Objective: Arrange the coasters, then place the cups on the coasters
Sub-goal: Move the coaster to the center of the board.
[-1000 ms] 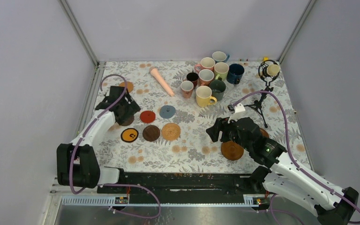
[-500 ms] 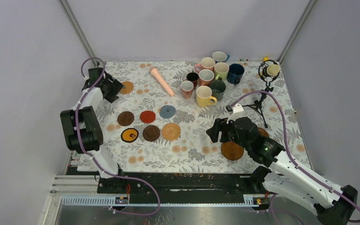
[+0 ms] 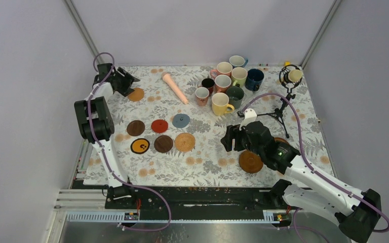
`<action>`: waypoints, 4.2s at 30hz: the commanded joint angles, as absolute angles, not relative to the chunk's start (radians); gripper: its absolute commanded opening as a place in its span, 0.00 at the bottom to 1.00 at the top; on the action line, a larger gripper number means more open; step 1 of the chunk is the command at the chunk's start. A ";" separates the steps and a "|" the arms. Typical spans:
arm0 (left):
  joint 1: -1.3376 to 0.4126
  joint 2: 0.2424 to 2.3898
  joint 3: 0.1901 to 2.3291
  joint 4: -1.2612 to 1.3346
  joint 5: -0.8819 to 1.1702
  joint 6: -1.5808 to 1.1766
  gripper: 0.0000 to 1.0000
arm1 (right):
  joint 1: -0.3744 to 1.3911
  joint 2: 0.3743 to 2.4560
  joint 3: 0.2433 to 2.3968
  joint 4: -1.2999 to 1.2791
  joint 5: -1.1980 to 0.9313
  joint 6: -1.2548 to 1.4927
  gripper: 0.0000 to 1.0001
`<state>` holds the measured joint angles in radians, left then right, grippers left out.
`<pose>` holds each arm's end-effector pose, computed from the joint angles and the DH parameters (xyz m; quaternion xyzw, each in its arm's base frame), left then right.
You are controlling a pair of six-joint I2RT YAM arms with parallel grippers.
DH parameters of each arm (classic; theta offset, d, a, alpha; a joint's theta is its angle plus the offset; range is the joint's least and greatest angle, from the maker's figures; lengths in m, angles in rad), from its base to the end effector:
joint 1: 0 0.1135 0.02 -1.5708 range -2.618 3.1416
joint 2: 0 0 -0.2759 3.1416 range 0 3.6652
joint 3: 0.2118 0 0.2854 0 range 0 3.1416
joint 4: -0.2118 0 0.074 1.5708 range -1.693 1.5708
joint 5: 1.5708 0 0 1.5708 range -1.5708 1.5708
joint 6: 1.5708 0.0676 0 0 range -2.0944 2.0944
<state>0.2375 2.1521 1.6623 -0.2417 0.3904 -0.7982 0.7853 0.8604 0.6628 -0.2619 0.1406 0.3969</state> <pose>0.5382 0.1038 0.1746 -0.3748 0.8175 -0.2808 0.3351 0.1847 0.1713 0.2642 -0.1272 0.8387 0.2437 0.4702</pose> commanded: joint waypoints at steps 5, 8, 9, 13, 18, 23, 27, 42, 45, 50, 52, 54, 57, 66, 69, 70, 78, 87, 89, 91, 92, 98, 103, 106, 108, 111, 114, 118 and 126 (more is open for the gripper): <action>0.242 2.247 1.739 -0.321 0.378 -0.805 0.62 | 0.791 0.855 0.721 -0.280 0.180 0.376 0.73; 0.242 2.245 1.731 -0.357 0.340 -0.797 0.61 | 0.790 0.844 0.725 -0.295 0.190 0.372 0.73; 0.241 2.240 1.727 -0.374 0.322 -0.794 0.61 | 0.790 0.839 0.724 -0.298 0.193 0.371 0.73; 0.240 2.229 1.731 -0.469 0.240 -0.775 0.61 | 0.790 0.817 0.719 -0.299 0.193 0.375 0.73; 0.241 2.191 1.722 -0.570 0.143 -0.727 0.61 | 0.790 0.788 0.704 -0.302 0.188 0.383 0.73; 0.244 2.142 1.668 -0.575 0.115 -0.699 0.61 | 0.790 0.748 0.679 -0.303 0.192 0.389 0.73; 0.244 2.132 1.640 -0.587 0.112 -0.691 0.61 | 0.790 0.726 0.667 -0.316 0.191 0.394 0.73; 0.244 2.047 1.538 -0.579 0.090 -0.691 0.61 | 0.791 0.698 0.651 -0.321 0.196 0.400 0.73; 0.244 2.029 1.507 -0.552 0.112 -0.699 0.61 | 0.790 0.696 0.651 -0.319 0.192 0.403 0.73; 0.244 2.040 1.508 -0.551 0.167 -0.703 0.62 | 0.792 0.683 0.646 -0.318 0.190 0.407 0.73; 0.244 2.035 1.502 -0.545 0.175 -0.699 0.62 | 0.790 0.675 0.644 -0.318 0.191 0.408 0.73; 0.244 2.024 1.493 -0.526 0.199 -0.691 0.63 | 0.790 0.669 0.641 -0.319 0.190 0.409 0.73; 0.244 2.002 1.486 -0.514 0.230 -0.684 0.64 | 0.790 0.666 0.641 -0.320 0.188 0.413 0.73; 0.232 1.832 1.468 -0.544 0.279 -0.678 0.66 | 0.790 0.670 0.636 -0.319 0.176 0.434 0.72; 0.211 1.745 1.423 -0.550 0.251 -0.670 0.67 | 0.791 0.680 0.638 -0.319 0.168 0.444 0.72; 0.209 1.720 1.405 -0.549 0.255 -0.669 0.67 | 0.790 0.683 0.638 -0.319 0.163 0.447 0.72; 0.233 1.670 1.354 -0.562 0.138 -0.609 0.69 | 0.790 0.668 0.636 -0.319 0.129 0.472 0.71; 0.307 1.886 1.450 -0.508 0.134 -0.641 0.68 | 0.790 0.626 0.648 -0.350 0.152 0.456 0.71; 0.313 1.919 1.474 -0.490 0.126 -0.650 0.68 | 0.791 0.626 0.656 -0.351 0.173 0.441 0.72; 0.319 1.963 1.515 -0.490 0.134 -0.653 0.68 | 0.790 0.640 0.676 -0.363 0.179 0.428 0.72; 0.320 1.985 1.540 -0.500 0.139 -0.650 0.68 | 0.790 0.646 0.686 -0.374 0.181 0.424 0.72; 0.325 2.091 1.631 -0.541 0.146 -0.653 0.68 | 0.790 0.646 0.702 -0.385 0.202 0.423 0.72; 0.326 2.127 1.641 -0.541 0.159 -0.656 0.68 | 0.790 0.658 0.707 -0.383 0.205 0.422 0.72; 0.327 2.138 1.652 -0.544 0.180 -0.650 0.68 | 0.791 0.669 0.707 -0.380 0.200 0.423 0.71; 0.327 2.141 1.654 -0.542 0.195 -0.647 0.68 | 0.791 0.672 0.704 -0.375 0.199 0.424 0.71; 0.327 2.147 1.657 -0.541 0.214 -0.642 0.68 | 0.790 0.671 0.702 -0.371 0.196 0.429 0.72; 0.326 2.156 1.657 -0.540 0.236 -0.640 0.68 | 0.790 0.666 0.695 -0.364 0.193 0.434 0.72; 0.322 2.166 1.652 -0.540 0.266 -0.648 0.68 | 0.791 0.660 0.692 -0.363 0.194 0.436 0.71; 0.310 2.138 1.626 -0.535 0.263 -0.646 0.68 | 0.790 0.634 0.680 -0.363 0.193 0.439 0.71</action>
<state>0.3164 2.1517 1.6211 -0.5518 0.2401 -0.6514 0.7856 0.6510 0.6643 -0.3847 0.1753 0.4389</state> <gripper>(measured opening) 0.676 0.716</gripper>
